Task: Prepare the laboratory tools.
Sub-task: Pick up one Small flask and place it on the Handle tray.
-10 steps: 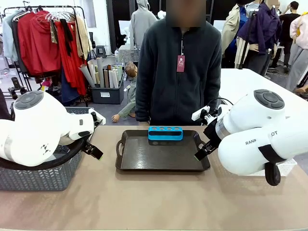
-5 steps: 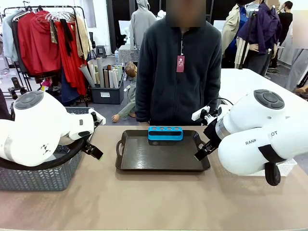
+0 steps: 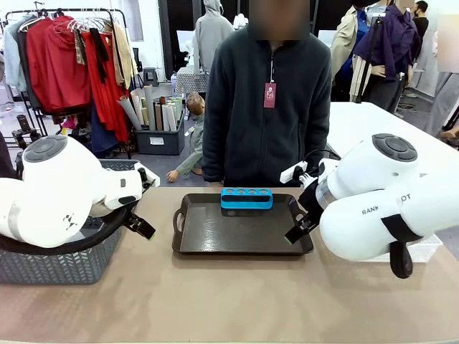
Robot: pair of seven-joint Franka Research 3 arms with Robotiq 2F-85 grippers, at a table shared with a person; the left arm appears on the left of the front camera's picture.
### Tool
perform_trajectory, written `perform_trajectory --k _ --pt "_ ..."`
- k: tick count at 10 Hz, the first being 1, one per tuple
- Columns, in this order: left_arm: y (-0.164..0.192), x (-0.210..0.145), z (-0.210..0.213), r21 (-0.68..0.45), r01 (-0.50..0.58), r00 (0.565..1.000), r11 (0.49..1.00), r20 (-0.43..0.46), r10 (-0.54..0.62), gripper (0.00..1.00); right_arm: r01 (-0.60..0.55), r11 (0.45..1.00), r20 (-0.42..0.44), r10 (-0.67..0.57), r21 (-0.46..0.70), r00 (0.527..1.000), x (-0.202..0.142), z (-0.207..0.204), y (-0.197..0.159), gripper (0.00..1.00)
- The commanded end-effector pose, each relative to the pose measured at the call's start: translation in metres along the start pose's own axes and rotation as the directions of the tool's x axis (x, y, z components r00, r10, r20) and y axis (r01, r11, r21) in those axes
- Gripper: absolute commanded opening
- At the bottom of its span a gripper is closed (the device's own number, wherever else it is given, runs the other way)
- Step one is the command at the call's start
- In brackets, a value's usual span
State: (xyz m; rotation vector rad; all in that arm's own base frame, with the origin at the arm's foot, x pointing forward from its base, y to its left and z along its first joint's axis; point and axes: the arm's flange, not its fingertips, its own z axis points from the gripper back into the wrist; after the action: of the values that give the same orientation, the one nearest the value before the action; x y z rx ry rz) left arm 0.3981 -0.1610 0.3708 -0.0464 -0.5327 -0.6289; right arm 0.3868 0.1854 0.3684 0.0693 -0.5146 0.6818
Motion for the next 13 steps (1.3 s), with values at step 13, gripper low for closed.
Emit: perform_trajectory --k 13 --pt "0.056 0.07 0.142 -0.269 0.21 0.96 0.94 0.238 -0.146 1.0 -0.116 0.951 0.114 0.086 0.286 0.99 0.078 0.137 -0.067 1.0"
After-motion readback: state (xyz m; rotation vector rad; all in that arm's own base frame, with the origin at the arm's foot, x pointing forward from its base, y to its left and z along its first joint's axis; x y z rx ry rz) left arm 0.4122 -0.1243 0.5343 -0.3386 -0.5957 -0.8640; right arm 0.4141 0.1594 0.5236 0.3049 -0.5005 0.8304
